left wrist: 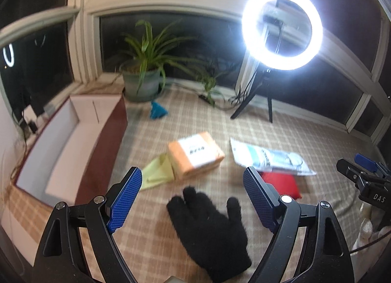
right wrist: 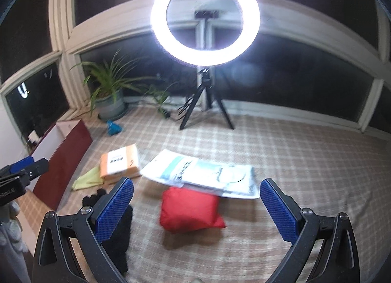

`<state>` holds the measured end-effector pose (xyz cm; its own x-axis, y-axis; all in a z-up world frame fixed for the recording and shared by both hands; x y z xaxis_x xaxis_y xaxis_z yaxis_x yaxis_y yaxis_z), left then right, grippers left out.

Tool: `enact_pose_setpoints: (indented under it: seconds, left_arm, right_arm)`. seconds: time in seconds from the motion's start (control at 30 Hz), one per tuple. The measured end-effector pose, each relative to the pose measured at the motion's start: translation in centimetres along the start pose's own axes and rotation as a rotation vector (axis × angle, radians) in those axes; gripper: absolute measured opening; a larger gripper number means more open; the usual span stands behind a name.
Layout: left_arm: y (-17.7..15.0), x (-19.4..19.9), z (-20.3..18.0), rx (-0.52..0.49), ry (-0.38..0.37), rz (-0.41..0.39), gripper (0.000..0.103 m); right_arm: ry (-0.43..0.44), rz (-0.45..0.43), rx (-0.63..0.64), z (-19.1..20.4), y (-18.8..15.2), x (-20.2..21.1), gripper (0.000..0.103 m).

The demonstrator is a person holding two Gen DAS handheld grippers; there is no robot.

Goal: Organize soft objects
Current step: 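Lower the right tool onto the black glove and close its fingers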

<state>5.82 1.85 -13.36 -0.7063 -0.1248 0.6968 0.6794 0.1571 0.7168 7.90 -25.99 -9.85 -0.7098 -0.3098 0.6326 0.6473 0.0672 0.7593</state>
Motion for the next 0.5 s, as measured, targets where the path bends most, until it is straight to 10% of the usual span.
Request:
enact_pose_setpoints:
  seconds: [0.5]
  left_arm:
    - [-6.3,-2.8,1.1,0.066,-0.092,0.211,0.084]
  right_arm:
    - [0.258,0.234,0.041,4.7,-4.3,-6.4,0.102]
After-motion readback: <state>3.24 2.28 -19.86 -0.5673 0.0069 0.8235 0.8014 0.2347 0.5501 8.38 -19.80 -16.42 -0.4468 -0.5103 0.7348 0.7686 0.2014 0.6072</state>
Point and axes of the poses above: each gripper's, at about its wrist camera, not at the fingertips, and x roughly against the way its jaws point, z to its left, y to its top, the point moved 5 cm from there along -x, roughly the way its jaws point, and after that the axes turned 10 degrees about y, right-handed, at the moved point
